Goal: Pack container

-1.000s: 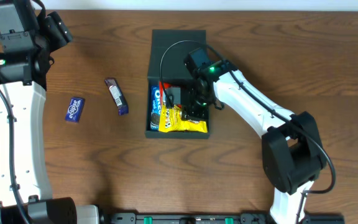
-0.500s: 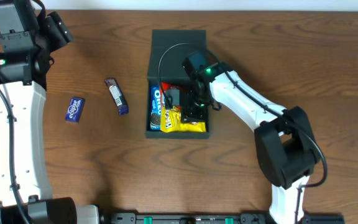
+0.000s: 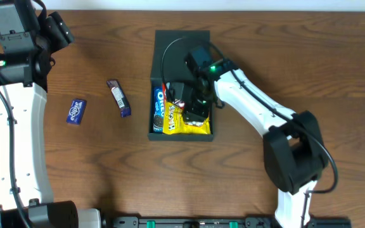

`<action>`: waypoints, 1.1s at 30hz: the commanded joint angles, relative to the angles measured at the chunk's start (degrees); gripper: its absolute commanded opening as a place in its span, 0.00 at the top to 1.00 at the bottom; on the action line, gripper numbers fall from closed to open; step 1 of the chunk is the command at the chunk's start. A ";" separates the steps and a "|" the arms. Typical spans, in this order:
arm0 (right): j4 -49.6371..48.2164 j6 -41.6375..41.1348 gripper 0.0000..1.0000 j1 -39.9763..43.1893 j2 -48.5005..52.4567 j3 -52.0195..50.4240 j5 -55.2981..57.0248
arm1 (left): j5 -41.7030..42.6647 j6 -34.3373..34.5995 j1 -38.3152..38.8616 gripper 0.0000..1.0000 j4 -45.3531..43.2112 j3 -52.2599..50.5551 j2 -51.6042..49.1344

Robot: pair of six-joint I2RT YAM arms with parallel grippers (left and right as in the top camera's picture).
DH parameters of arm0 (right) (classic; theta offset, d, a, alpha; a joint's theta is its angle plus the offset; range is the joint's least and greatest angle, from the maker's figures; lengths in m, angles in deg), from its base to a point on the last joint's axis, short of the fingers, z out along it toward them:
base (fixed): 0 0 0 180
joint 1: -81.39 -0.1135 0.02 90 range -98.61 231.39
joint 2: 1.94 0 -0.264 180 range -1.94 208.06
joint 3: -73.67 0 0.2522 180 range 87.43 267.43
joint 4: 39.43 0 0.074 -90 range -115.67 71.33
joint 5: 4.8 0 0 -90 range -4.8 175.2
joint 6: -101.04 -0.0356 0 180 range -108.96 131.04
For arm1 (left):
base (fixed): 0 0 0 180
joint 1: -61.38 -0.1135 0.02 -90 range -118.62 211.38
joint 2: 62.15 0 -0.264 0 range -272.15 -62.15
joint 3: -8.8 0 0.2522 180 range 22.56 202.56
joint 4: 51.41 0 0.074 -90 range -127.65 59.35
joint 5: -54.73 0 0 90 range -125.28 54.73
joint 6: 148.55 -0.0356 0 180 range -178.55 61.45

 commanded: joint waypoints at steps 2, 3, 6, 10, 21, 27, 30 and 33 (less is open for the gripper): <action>-0.61 -1.03 0.41 -0.57 -5.09 2.01 -0.26 | 0.44 -1.25 -0.17 0.17 -0.07 1.03 0.39; -0.61 -1.03 0.48 -0.57 -5.35 2.01 -0.90 | 0.44 -1.22 -0.17 0.17 -0.07 1.03 0.39; -0.59 -1.01 0.99 -0.57 -5.27 1.99 -2.82 | 0.44 -1.22 -0.17 0.17 -0.04 1.03 0.39; -0.85 -0.96 0.99 -0.57 -3.85 1.77 -5.29 | 0.44 -1.22 -0.17 0.17 -0.04 1.03 0.39; 0.07 -0.90 0.99 -0.83 -0.39 1.05 -10.51 | 0.42 -1.25 -0.17 0.17 -0.04 1.03 0.39; 0.11 0.07 0.99 -2.03 2.38 -0.07 -10.49 | 0.42 -1.29 -0.17 0.17 -0.02 1.03 0.39; 0.28 0.07 0.99 -2.29 4.48 -0.07 -10.38 | 0.42 -1.46 -0.17 0.17 0.00 1.03 0.39; 0.96 0.07 0.99 -2.29 7.06 -0.07 -8.63 | 0.44 -1.49 -0.17 0.17 0.00 1.03 0.39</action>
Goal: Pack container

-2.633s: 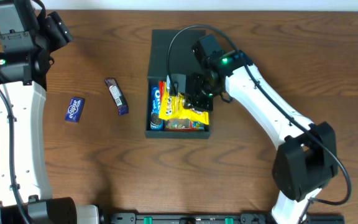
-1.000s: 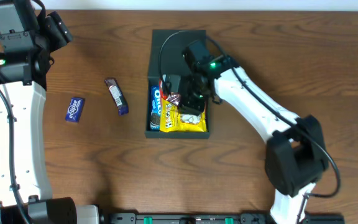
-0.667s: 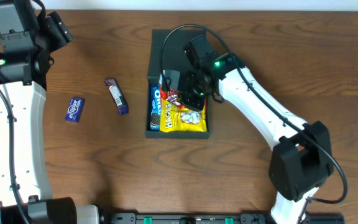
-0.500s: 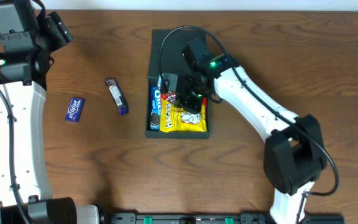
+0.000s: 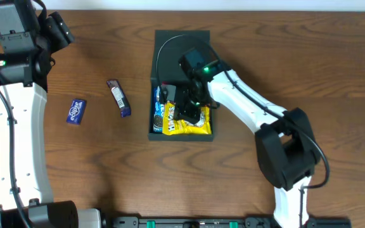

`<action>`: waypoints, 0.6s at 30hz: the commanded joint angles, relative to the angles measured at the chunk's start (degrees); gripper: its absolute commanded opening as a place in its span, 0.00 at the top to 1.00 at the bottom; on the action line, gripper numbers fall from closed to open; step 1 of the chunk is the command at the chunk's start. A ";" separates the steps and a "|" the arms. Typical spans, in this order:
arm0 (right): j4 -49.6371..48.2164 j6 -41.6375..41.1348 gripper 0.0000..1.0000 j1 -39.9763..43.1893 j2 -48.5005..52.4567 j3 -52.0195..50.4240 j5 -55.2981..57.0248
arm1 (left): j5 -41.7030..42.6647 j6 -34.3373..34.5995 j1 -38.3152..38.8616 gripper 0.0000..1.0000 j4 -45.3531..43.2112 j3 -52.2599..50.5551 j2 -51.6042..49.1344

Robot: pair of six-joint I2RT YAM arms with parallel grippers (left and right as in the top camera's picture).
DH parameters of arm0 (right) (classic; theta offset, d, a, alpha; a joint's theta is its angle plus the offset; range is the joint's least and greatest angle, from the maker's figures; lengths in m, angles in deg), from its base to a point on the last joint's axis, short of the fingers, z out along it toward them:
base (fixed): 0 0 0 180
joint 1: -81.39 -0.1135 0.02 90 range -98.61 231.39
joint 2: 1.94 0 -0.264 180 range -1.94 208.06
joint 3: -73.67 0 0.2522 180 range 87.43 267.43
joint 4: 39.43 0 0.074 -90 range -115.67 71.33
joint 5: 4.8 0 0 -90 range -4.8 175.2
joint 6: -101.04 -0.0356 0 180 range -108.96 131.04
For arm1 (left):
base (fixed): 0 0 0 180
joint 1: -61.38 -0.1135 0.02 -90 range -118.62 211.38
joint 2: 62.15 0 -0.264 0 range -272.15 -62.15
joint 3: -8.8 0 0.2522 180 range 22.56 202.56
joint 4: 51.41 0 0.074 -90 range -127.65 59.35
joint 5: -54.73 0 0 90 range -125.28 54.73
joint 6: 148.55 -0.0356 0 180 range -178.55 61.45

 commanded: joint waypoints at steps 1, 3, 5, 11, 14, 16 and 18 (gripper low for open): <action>0.57 0.63 0.99 -0.63 3.08 -0.87 2.05 | 0.42 -1.09 -0.17 0.17 0.00 1.03 0.39; 0.42 0.63 0.99 -0.61 3.41 -0.87 2.45 | 0.42 -1.09 -0.17 0.17 0.02 1.03 0.39; -0.17 0.63 0.99 -0.50 3.48 -0.85 2.58 | 0.42 -1.09 -0.17 0.17 0.02 1.03 0.39; -0.22 -1.11 0.99 -0.33 2.14 0.04 0.39 | 0.42 -1.09 -0.17 0.17 0.15 1.03 0.33; -0.17 -1.11 0.99 -0.17 0.48 1.84 -1.57 | 0.42 -1.11 -0.17 0.17 0.17 1.03 -0.02; -0.15 -1.11 0.99 0.17 -1.77 3.93 -1.57 | 0.42 -1.55 -0.17 0.17 0.57 1.01 -0.85; -0.20 -1.11 0.99 0.63 -3.52 5.70 -1.57 | 0.44 -1.55 -0.17 0.17 1.44 1.01 -1.92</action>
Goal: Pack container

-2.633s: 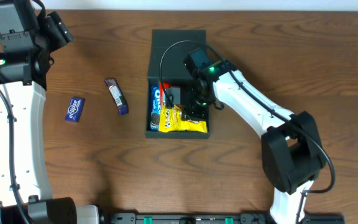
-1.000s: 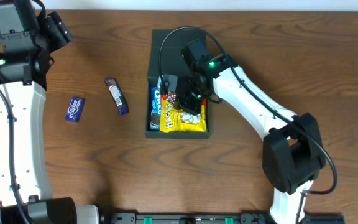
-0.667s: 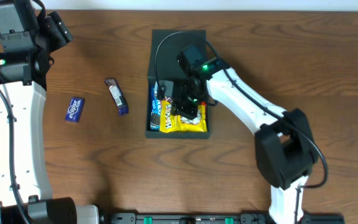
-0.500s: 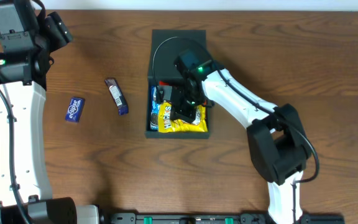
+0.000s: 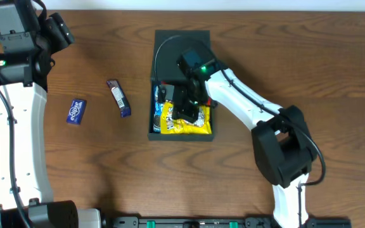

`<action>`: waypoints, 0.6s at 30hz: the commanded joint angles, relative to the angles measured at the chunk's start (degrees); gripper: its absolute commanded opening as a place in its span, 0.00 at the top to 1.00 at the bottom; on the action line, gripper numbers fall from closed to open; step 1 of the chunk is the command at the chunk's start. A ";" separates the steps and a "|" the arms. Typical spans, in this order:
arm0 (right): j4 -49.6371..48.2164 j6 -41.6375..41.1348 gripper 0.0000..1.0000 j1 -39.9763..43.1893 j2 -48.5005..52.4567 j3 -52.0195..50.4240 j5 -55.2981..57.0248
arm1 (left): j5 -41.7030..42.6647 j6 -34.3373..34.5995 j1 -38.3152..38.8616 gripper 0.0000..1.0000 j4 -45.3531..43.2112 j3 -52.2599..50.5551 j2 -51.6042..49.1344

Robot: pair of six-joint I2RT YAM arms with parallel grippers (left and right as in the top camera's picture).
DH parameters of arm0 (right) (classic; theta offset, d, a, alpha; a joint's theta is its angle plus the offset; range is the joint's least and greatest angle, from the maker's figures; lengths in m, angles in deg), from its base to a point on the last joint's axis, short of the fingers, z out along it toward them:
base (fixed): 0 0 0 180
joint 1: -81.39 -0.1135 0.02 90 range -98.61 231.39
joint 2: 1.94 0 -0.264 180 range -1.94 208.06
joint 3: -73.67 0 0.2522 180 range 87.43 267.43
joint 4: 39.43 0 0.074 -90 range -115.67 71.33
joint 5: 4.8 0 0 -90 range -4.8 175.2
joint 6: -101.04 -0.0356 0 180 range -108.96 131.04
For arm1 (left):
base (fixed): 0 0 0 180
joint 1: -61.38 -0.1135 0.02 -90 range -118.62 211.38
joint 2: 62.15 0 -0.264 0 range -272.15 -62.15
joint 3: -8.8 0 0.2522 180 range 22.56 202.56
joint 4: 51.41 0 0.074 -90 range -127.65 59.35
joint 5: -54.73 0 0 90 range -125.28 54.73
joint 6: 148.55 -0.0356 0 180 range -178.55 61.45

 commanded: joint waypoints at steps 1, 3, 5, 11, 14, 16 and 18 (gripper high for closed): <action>-0.48 -0.79 0.99 1.01 -5.75 4.61 -1.09 | 0.46 -1.16 -0.17 0.17 1.31 1.01 -2.60; -1.14 -0.79 0.98 1.92 -7.89 6.25 -1.09 | 0.46 -1.70 -0.09 0.17 2.54 0.92 -4.39; -2.62 -1.11 0.99 3.13 -9.79 6.73 -1.07 | 0.50 -1.68 -0.09 0.17 4.00 0.90 -6.25; -9.33 -10.56 0.98 8.26 -11.82 6.75 -1.05 | 3.54 -1.64 -0.07 0.17 8.00 0.74 -11.96; -11.54 -14.82 0.92 11.67 -11.82 6.75 -1.07 | 7.54 -1.64 0.02 0.17 9.42 0.72 -15.63; -13.11 -17.73 0.77 13.81 -11.82 6.75 -1.07 | 9.66 -1.64 0.52 0.18 10.99 0.72 -18.21; -14.32 -19.91 0.60 15.56 -11.82 6.75 -1.07 | 9.86 -1.64 1.75 0.18 12.15 0.44 -20.06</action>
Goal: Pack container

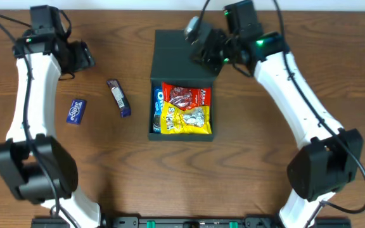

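Observation:
The black container [181, 43] stands at the middle of the table. In its near half lie a red snack packet [186, 96], a yellow snack packet [185, 120] and a blue Oreo pack [158, 106] along the left wall. My right gripper [195, 41] hovers over the container's bare far half, fingers apart and holding nothing. A purple bar [118, 97] and a small blue packet [75, 111] lie on the table left of the container. My left gripper [85, 58] hangs above and left of the purple bar; its jaws are too dark to read.
The brown wooden table [296, 190] carries nothing else. The left arm [27, 101] runs down the left side, and the right arm [296, 95] runs down the right side to its base at the front.
My right gripper has left the packets in the container's near half and is now over its far end. The red packet now shows. My left arm has swung in toward the purple bar.
At all three earlier moments my right gripper was low in the container on the packets, shifting slightly left each time, while the left arm stayed parked at the far left. Now the right gripper is clear, the packets lie in the container, and the left gripper is nearer the bar.

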`<action>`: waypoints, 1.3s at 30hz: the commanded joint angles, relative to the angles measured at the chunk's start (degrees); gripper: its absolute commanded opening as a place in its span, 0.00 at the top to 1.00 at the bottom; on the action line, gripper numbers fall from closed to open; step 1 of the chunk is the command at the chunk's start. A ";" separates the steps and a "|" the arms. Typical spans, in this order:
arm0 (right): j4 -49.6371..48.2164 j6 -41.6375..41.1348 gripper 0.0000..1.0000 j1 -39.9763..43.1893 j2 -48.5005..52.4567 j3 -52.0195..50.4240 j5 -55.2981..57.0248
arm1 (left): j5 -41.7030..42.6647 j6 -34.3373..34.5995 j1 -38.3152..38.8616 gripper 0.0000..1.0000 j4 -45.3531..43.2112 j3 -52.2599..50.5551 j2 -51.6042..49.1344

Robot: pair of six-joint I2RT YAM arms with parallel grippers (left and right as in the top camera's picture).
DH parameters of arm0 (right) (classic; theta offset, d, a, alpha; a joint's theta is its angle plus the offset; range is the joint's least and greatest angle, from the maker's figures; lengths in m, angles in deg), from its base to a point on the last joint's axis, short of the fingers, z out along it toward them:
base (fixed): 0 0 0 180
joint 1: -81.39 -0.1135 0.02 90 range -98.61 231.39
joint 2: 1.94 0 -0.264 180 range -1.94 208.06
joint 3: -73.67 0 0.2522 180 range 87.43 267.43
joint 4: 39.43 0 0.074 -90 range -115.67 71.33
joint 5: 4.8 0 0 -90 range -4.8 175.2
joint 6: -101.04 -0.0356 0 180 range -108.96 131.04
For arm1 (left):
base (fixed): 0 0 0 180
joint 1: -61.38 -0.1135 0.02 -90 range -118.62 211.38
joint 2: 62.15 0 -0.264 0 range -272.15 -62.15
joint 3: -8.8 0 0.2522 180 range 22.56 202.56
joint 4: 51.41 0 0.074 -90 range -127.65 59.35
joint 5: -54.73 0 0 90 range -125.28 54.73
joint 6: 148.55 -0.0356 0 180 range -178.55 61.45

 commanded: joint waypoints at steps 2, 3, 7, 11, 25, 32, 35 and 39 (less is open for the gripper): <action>-1.97 -6.67 0.33 3.21 -0.26 0.50 -0.68 | 2.54 -1.22 2.73 0.18 1.25 -0.22 -3.32; -2.64 -6.93 0.25 3.80 -0.26 0.50 -0.68 | 2.54 -1.20 3.72 0.18 1.25 -0.59 -3.87; -5.09 -7.10 0.01 5.16 -0.26 0.50 -0.68 | 2.51 0.15 7.30 0.18 1.29 -0.87 -6.21; -6.34 -7.08 0.01 5.49 -0.26 0.50 -0.66 | -0.35 3.30 10.27 0.22 1.70 -0.87 -10.05; -6.27 -7.08 0.01 5.53 -0.26 0.50 -0.22 | -2.27 10.64 10.75 0.22 -0.39 -7.21 -12.96; -6.27 -7.08 0.01 5.53 -0.26 0.50 -0.24 | -0.87 10.84 10.75 0.30 -3.74 -9.90 -12.96; -6.27 -7.08 0.01 5.53 -0.26 0.50 -0.24 | -0.87 10.84 10.75 0.39 -5.14 -10.54 -13.00; -6.23 -7.08 0.01 5.53 -0.26 0.50 -0.24 | -0.92 10.82 10.75 0.40 -6.38 -11.30 -13.33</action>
